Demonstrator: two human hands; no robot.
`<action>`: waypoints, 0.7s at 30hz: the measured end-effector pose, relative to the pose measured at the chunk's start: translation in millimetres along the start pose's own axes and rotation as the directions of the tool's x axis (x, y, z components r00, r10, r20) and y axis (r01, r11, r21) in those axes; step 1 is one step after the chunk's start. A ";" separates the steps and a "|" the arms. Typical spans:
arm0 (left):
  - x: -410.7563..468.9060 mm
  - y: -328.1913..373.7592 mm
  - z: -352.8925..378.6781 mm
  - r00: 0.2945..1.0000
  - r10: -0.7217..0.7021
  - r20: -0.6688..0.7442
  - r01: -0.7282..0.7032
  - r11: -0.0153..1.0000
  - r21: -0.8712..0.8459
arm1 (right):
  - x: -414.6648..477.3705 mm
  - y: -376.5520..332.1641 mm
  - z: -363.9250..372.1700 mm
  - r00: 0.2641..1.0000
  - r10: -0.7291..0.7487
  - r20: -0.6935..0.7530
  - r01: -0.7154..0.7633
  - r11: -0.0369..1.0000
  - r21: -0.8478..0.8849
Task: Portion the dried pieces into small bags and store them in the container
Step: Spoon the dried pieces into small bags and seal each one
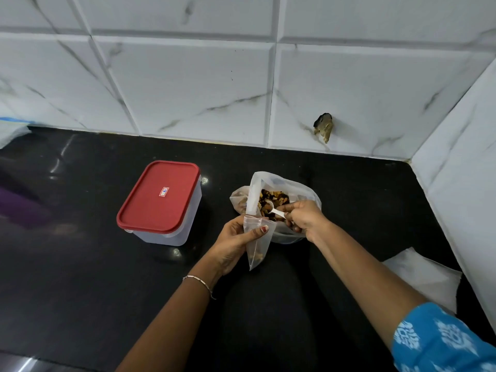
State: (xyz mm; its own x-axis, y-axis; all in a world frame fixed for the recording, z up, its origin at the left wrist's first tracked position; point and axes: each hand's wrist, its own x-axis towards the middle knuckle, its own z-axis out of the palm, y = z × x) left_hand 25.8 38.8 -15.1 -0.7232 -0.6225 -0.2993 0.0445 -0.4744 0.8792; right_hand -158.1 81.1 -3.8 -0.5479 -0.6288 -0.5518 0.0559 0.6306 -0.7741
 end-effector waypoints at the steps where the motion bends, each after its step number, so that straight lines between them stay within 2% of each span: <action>1: 0.0 1.2 0.2 1.000 -0.005 0.011 0.005 1.000 -0.002 | -0.6 -1.0 0.8 0.999 -0.034 -0.003 0.034 0.999 -0.040; 3: 0.7 3.3 1.1 0.999 -0.015 0.033 0.015 1.000 -0.010 | -0.5 -2.3 3.5 0.991 -0.134 -0.010 0.132 0.982 -0.136; 5: 1.4 4.5 1.7 0.999 -0.014 0.047 0.016 1.000 -0.024 | -0.6 -3.3 6.5 0.987 -0.163 -0.005 0.161 0.976 -0.146; 8: 2.0 4.6 0.8 0.998 -0.015 0.056 0.017 0.999 -0.031 | 0.7 -3.4 9.7 0.998 -0.066 -0.007 0.066 0.996 -0.055; 10: 2.2 4.1 -0.4 0.998 -0.017 0.067 0.019 0.999 -0.028 | 3.5 -2.8 10.4 1.000 0.022 0.013 -0.023 0.998 0.063; 14: 0.4 2.2 -2.8 0.998 -0.019 0.065 0.023 0.998 -0.059 | 4.7 -1.8 10.3 0.979 0.161 0.127 -0.191 0.942 0.277; 21: -5.0 3.9 -5.6 0.999 -0.012 0.042 0.015 0.997 -0.082 | -4.7 -5.9 4.5 0.948 0.205 0.245 -0.300 0.836 0.459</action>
State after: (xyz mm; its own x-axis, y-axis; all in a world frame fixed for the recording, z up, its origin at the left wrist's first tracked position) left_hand 33.4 36.6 -12.3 -0.7522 -0.5899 -0.2936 0.0898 -0.5332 0.8412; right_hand -152.1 78.3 2.0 -0.3033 -0.5781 -0.7575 0.5943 0.5067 -0.6245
